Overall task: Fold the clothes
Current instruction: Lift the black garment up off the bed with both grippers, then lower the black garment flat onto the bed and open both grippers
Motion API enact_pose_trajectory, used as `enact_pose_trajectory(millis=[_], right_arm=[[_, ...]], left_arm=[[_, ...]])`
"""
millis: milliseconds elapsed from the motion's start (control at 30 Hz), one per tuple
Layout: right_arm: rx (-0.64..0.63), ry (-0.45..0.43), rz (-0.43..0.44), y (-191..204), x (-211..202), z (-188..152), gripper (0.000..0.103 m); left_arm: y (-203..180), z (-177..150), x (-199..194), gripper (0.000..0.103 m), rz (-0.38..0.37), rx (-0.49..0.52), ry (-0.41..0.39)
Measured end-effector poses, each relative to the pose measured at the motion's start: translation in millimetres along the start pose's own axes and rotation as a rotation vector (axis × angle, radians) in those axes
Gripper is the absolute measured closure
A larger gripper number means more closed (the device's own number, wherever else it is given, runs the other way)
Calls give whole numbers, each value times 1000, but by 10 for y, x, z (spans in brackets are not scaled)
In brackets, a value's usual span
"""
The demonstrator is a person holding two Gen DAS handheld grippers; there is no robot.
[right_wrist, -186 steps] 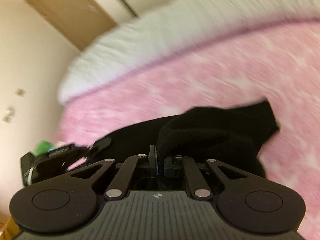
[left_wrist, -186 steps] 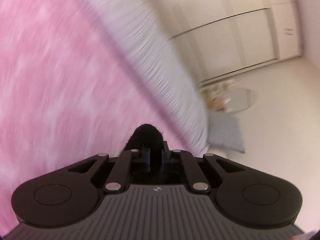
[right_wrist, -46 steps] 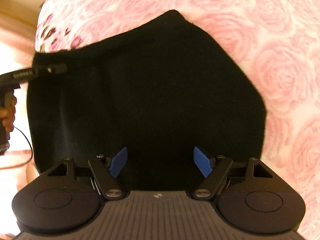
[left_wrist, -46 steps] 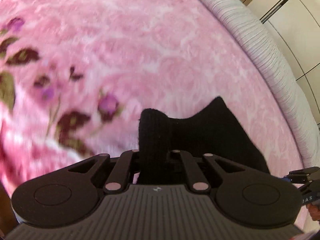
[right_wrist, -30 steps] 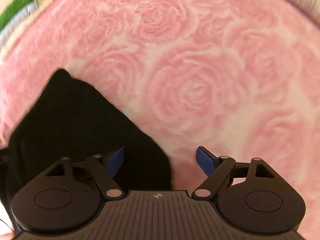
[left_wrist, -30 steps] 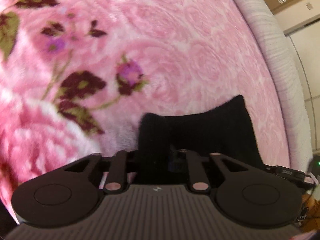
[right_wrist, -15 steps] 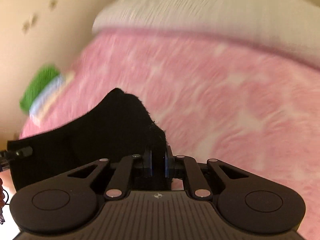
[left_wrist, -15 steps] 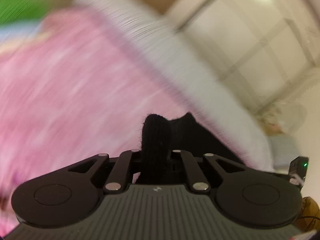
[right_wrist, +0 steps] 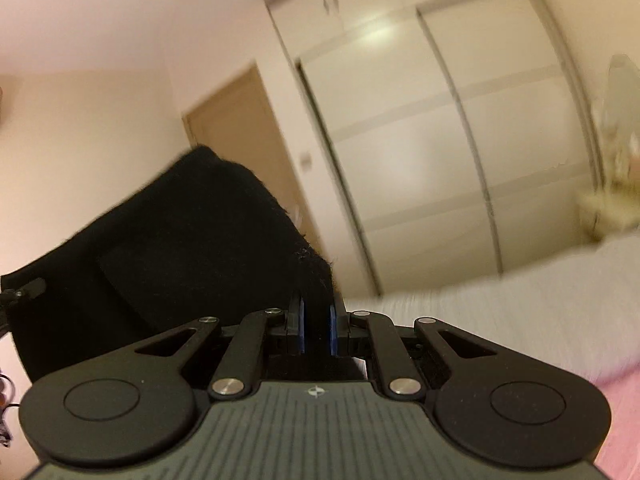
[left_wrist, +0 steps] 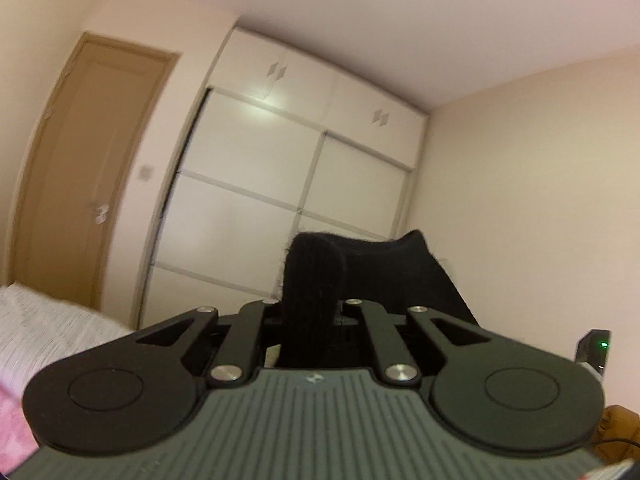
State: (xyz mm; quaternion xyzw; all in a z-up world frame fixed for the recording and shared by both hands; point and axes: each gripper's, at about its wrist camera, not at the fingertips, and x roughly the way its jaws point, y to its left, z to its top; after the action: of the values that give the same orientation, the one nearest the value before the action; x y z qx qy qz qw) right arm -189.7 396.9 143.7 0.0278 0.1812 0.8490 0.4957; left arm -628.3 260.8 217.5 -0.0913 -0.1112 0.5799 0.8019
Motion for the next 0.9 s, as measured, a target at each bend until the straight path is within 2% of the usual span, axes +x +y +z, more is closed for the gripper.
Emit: enact_pose_trajectory(millis=[100,200,233,267,333,400,467,533,567,600,633,733,800,900], right_arm=[[13,-18,-20,-77,-339,-28,89],[-4,51,-66,-183,-683,-475,86],[-8,97,-87,-230,-809,-690,78],[-10,157,-109,-271,-916,-912,74],[-12,329,-219,-389,-1164,-1482,60],[31,521,-334,-526,-1414,-2042,59],[131,680,-426,-647,-1696,-2536,59],[257,784,-479,-738,-1967,-2893,58],[293,811,-472,-737,-2049,-2982,58],[318,831,-455,-721,-2111,-3050,58],[343,851,-439,-706,-2174,-3119,58],[301,876,-381,-458,-2231,-3165,57],[281,876,-342,-323,-2366,-3154,52],[262,880,-291,-169,-2619,-3226,47]], left_arm=[[-108,-266,-229,96,-50,3,54],[-152,-939,-597,95,-68,-43,192],[-164,-1241,-744,94,-56,-63,262],[-171,-1550,-891,91,-42,-88,338],[-159,-2260,-1208,88,32,-162,561],[-206,-2931,-1537,87,137,-209,779],[-305,-3430,-1786,85,199,-209,957],[-319,-3709,-1968,82,240,-209,1065],[-308,-3814,-2046,82,262,-211,1107],[-290,-3888,-2122,81,287,-215,1138],[-250,-3855,-2190,79,319,-225,1132],[-181,-3700,-2368,75,406,-263,1097],[-299,-3550,-2535,69,420,-286,1048],[-468,-3508,-2781,68,456,-319,1014]])
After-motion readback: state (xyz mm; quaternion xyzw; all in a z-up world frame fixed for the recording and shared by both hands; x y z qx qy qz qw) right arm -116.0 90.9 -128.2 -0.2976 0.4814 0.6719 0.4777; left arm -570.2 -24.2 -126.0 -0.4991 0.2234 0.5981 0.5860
